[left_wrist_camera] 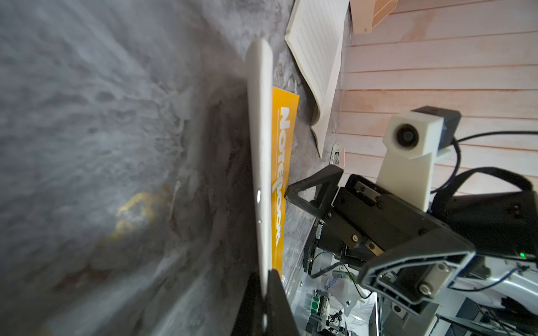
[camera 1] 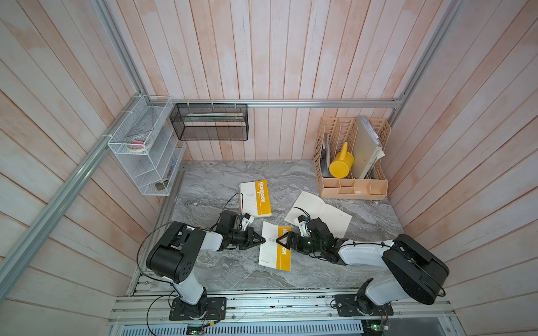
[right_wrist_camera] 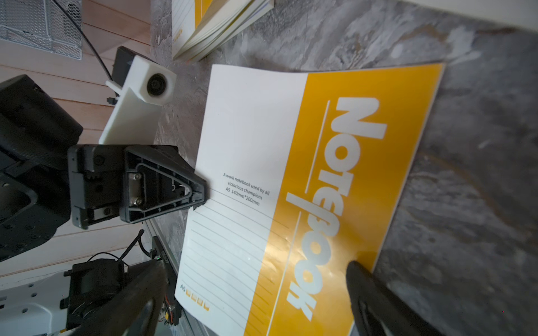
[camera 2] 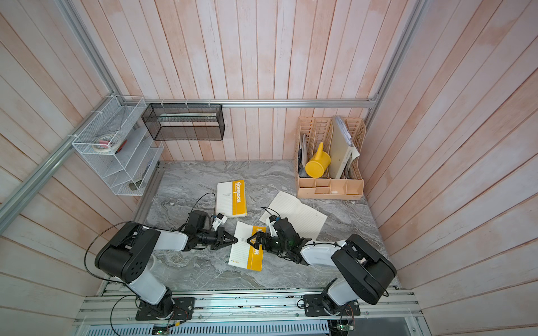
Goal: Close the notebook
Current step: Pick up the notebook from the center of the board.
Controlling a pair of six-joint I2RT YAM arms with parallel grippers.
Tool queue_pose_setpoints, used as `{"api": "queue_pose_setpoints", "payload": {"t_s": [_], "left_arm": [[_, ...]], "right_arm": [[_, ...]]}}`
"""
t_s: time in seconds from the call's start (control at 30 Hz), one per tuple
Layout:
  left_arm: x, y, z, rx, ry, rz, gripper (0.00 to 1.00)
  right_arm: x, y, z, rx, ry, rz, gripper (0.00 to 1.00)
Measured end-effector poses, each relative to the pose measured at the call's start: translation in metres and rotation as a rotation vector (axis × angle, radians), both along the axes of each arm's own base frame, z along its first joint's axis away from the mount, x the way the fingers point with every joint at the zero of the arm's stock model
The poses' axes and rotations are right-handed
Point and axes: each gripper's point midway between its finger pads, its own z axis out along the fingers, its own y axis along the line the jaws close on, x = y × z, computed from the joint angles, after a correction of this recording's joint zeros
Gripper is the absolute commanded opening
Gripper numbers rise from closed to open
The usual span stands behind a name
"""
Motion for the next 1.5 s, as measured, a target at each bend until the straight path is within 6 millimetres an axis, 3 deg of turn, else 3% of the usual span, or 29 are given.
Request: {"api": "queue_pose_setpoints", "payload": {"t_s": [0.17,0.57,0.73,0.93,1.1,1.23,1.5], "left_arm": [[-0.004,0.000,0.013,-0.002,-0.032,-0.027,0.00],[-0.020,0.008,0.039,0.041,-0.043,-0.039,0.00],[-0.018,0.006,0.066,0.012,-0.079,-0.046,0.00],[0.014,0.005,0.117,-0.037,-0.203,-0.018,0.00],[0.046,0.016,0.146,-0.056,-0.286,0.029,0.00],[0.075,0.032,0.153,-0.046,-0.311,0.086,0.00],[0.121,0.063,0.154,-0.027,-0.310,0.186,0.00]], "right_arm": [[0.000,-0.001,0.005,-0.015,0.004,0.000,0.98],[0.008,-0.005,0.053,-0.011,-0.097,-0.016,0.98],[0.014,-0.008,0.070,-0.025,-0.148,-0.030,0.98],[0.022,-0.011,0.089,-0.020,-0.209,-0.053,0.98],[0.037,-0.008,0.112,0.000,-0.259,-0.067,0.98],[0.045,-0.009,0.123,0.012,-0.286,-0.081,0.98],[0.058,-0.020,0.119,-0.002,-0.281,-0.118,0.98]]}}
